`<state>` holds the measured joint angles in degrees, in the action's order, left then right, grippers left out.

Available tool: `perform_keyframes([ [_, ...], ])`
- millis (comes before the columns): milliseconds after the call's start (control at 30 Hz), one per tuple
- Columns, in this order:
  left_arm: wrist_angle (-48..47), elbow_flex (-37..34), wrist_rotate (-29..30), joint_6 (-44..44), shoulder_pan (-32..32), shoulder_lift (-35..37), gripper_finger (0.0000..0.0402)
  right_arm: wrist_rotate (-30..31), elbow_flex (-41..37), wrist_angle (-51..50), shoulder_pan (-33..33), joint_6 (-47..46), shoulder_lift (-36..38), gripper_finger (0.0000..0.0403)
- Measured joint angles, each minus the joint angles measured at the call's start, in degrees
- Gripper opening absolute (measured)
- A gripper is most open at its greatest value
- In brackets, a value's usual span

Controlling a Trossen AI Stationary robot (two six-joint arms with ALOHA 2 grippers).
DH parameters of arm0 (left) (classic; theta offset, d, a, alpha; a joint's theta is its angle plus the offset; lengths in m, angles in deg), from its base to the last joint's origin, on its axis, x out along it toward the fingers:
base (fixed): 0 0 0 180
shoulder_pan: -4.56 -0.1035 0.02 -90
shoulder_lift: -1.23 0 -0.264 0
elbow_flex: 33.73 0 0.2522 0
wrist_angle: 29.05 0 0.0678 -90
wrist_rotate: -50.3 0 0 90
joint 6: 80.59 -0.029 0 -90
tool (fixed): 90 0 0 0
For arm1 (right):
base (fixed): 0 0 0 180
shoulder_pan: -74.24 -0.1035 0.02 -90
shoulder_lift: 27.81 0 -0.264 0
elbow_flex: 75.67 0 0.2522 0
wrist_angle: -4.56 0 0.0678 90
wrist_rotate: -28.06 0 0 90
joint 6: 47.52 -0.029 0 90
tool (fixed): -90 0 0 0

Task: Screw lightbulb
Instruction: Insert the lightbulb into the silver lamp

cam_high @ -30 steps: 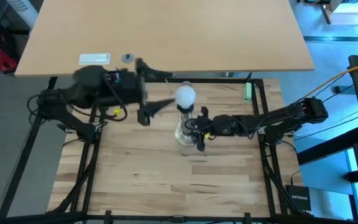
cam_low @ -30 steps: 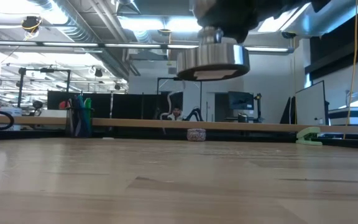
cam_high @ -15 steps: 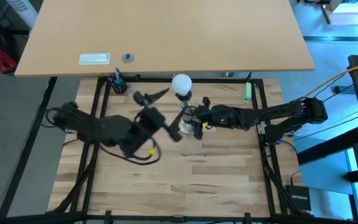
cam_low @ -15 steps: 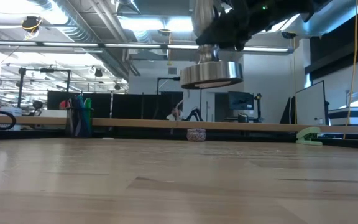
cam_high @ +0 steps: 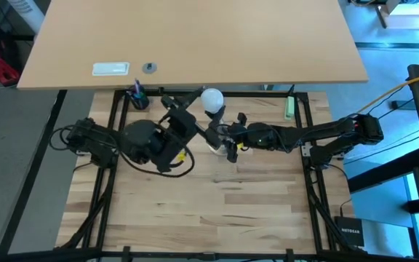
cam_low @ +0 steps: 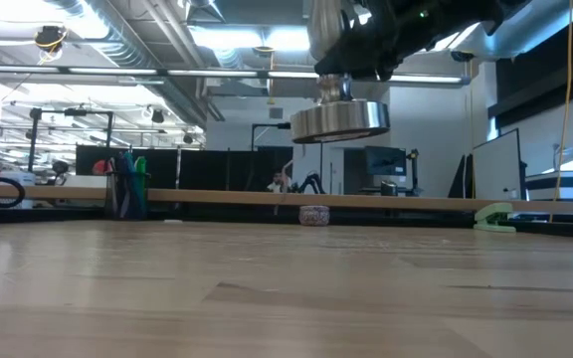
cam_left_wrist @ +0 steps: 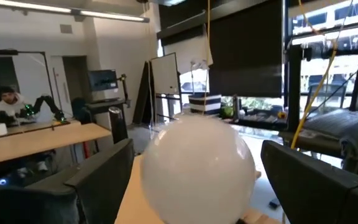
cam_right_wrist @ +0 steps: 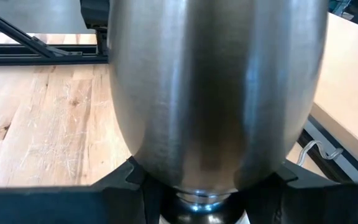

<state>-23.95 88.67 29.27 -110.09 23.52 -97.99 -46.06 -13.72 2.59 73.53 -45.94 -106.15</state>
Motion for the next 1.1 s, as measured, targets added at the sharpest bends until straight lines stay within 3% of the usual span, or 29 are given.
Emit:
perform_keyframes([
  [200, -2.13, -0.02, 0.13, 1.22, -0.80, 0.00, 0.0324, 0.00, 0.00, 0.02, 0.00, 0.19, 0.00, 0.0159],
  [400, -3.00, -0.02, 0.63, -0.74, -0.08, 0.27, 0.0236, -0.71, -0.02, 0.40, -0.02, 0.24, -0.02, 0.0159],
  [467, -3.32, -0.02, 0.59, -0.87, 0.21, 0.60, 0.0224, -1.65, -0.02, 1.19, -0.07, 0.26, -0.02, 0.0159],
  [667, -3.29, 0.00, -2.00, -3.06, 2.44, 0.76, 0.0222, -8.37, -0.11, 3.24, -1.54, 0.93, 0.31, 0.0159],
  [833, -4.26, 0.13, -6.40, -2.75, 5.54, 0.89, 0.0221, -19.56, -0.20, 4.98, -4.27, 2.59, 0.99, 0.0159],
  [967, -12.50, 0.22, -14.50, 5.81, 6.58, 2.06, 0.0221, -28.54, 0.11, 4.02, -7.36, 3.14, 1.09, 0.0159],
  [1100, -22.48, 0.33, -31.08, 16.78, 5.19, 3.76, 0.0221, -35.67, 0.65, 1.88, -10.39, 3.26, 1.09, 0.0159],
])
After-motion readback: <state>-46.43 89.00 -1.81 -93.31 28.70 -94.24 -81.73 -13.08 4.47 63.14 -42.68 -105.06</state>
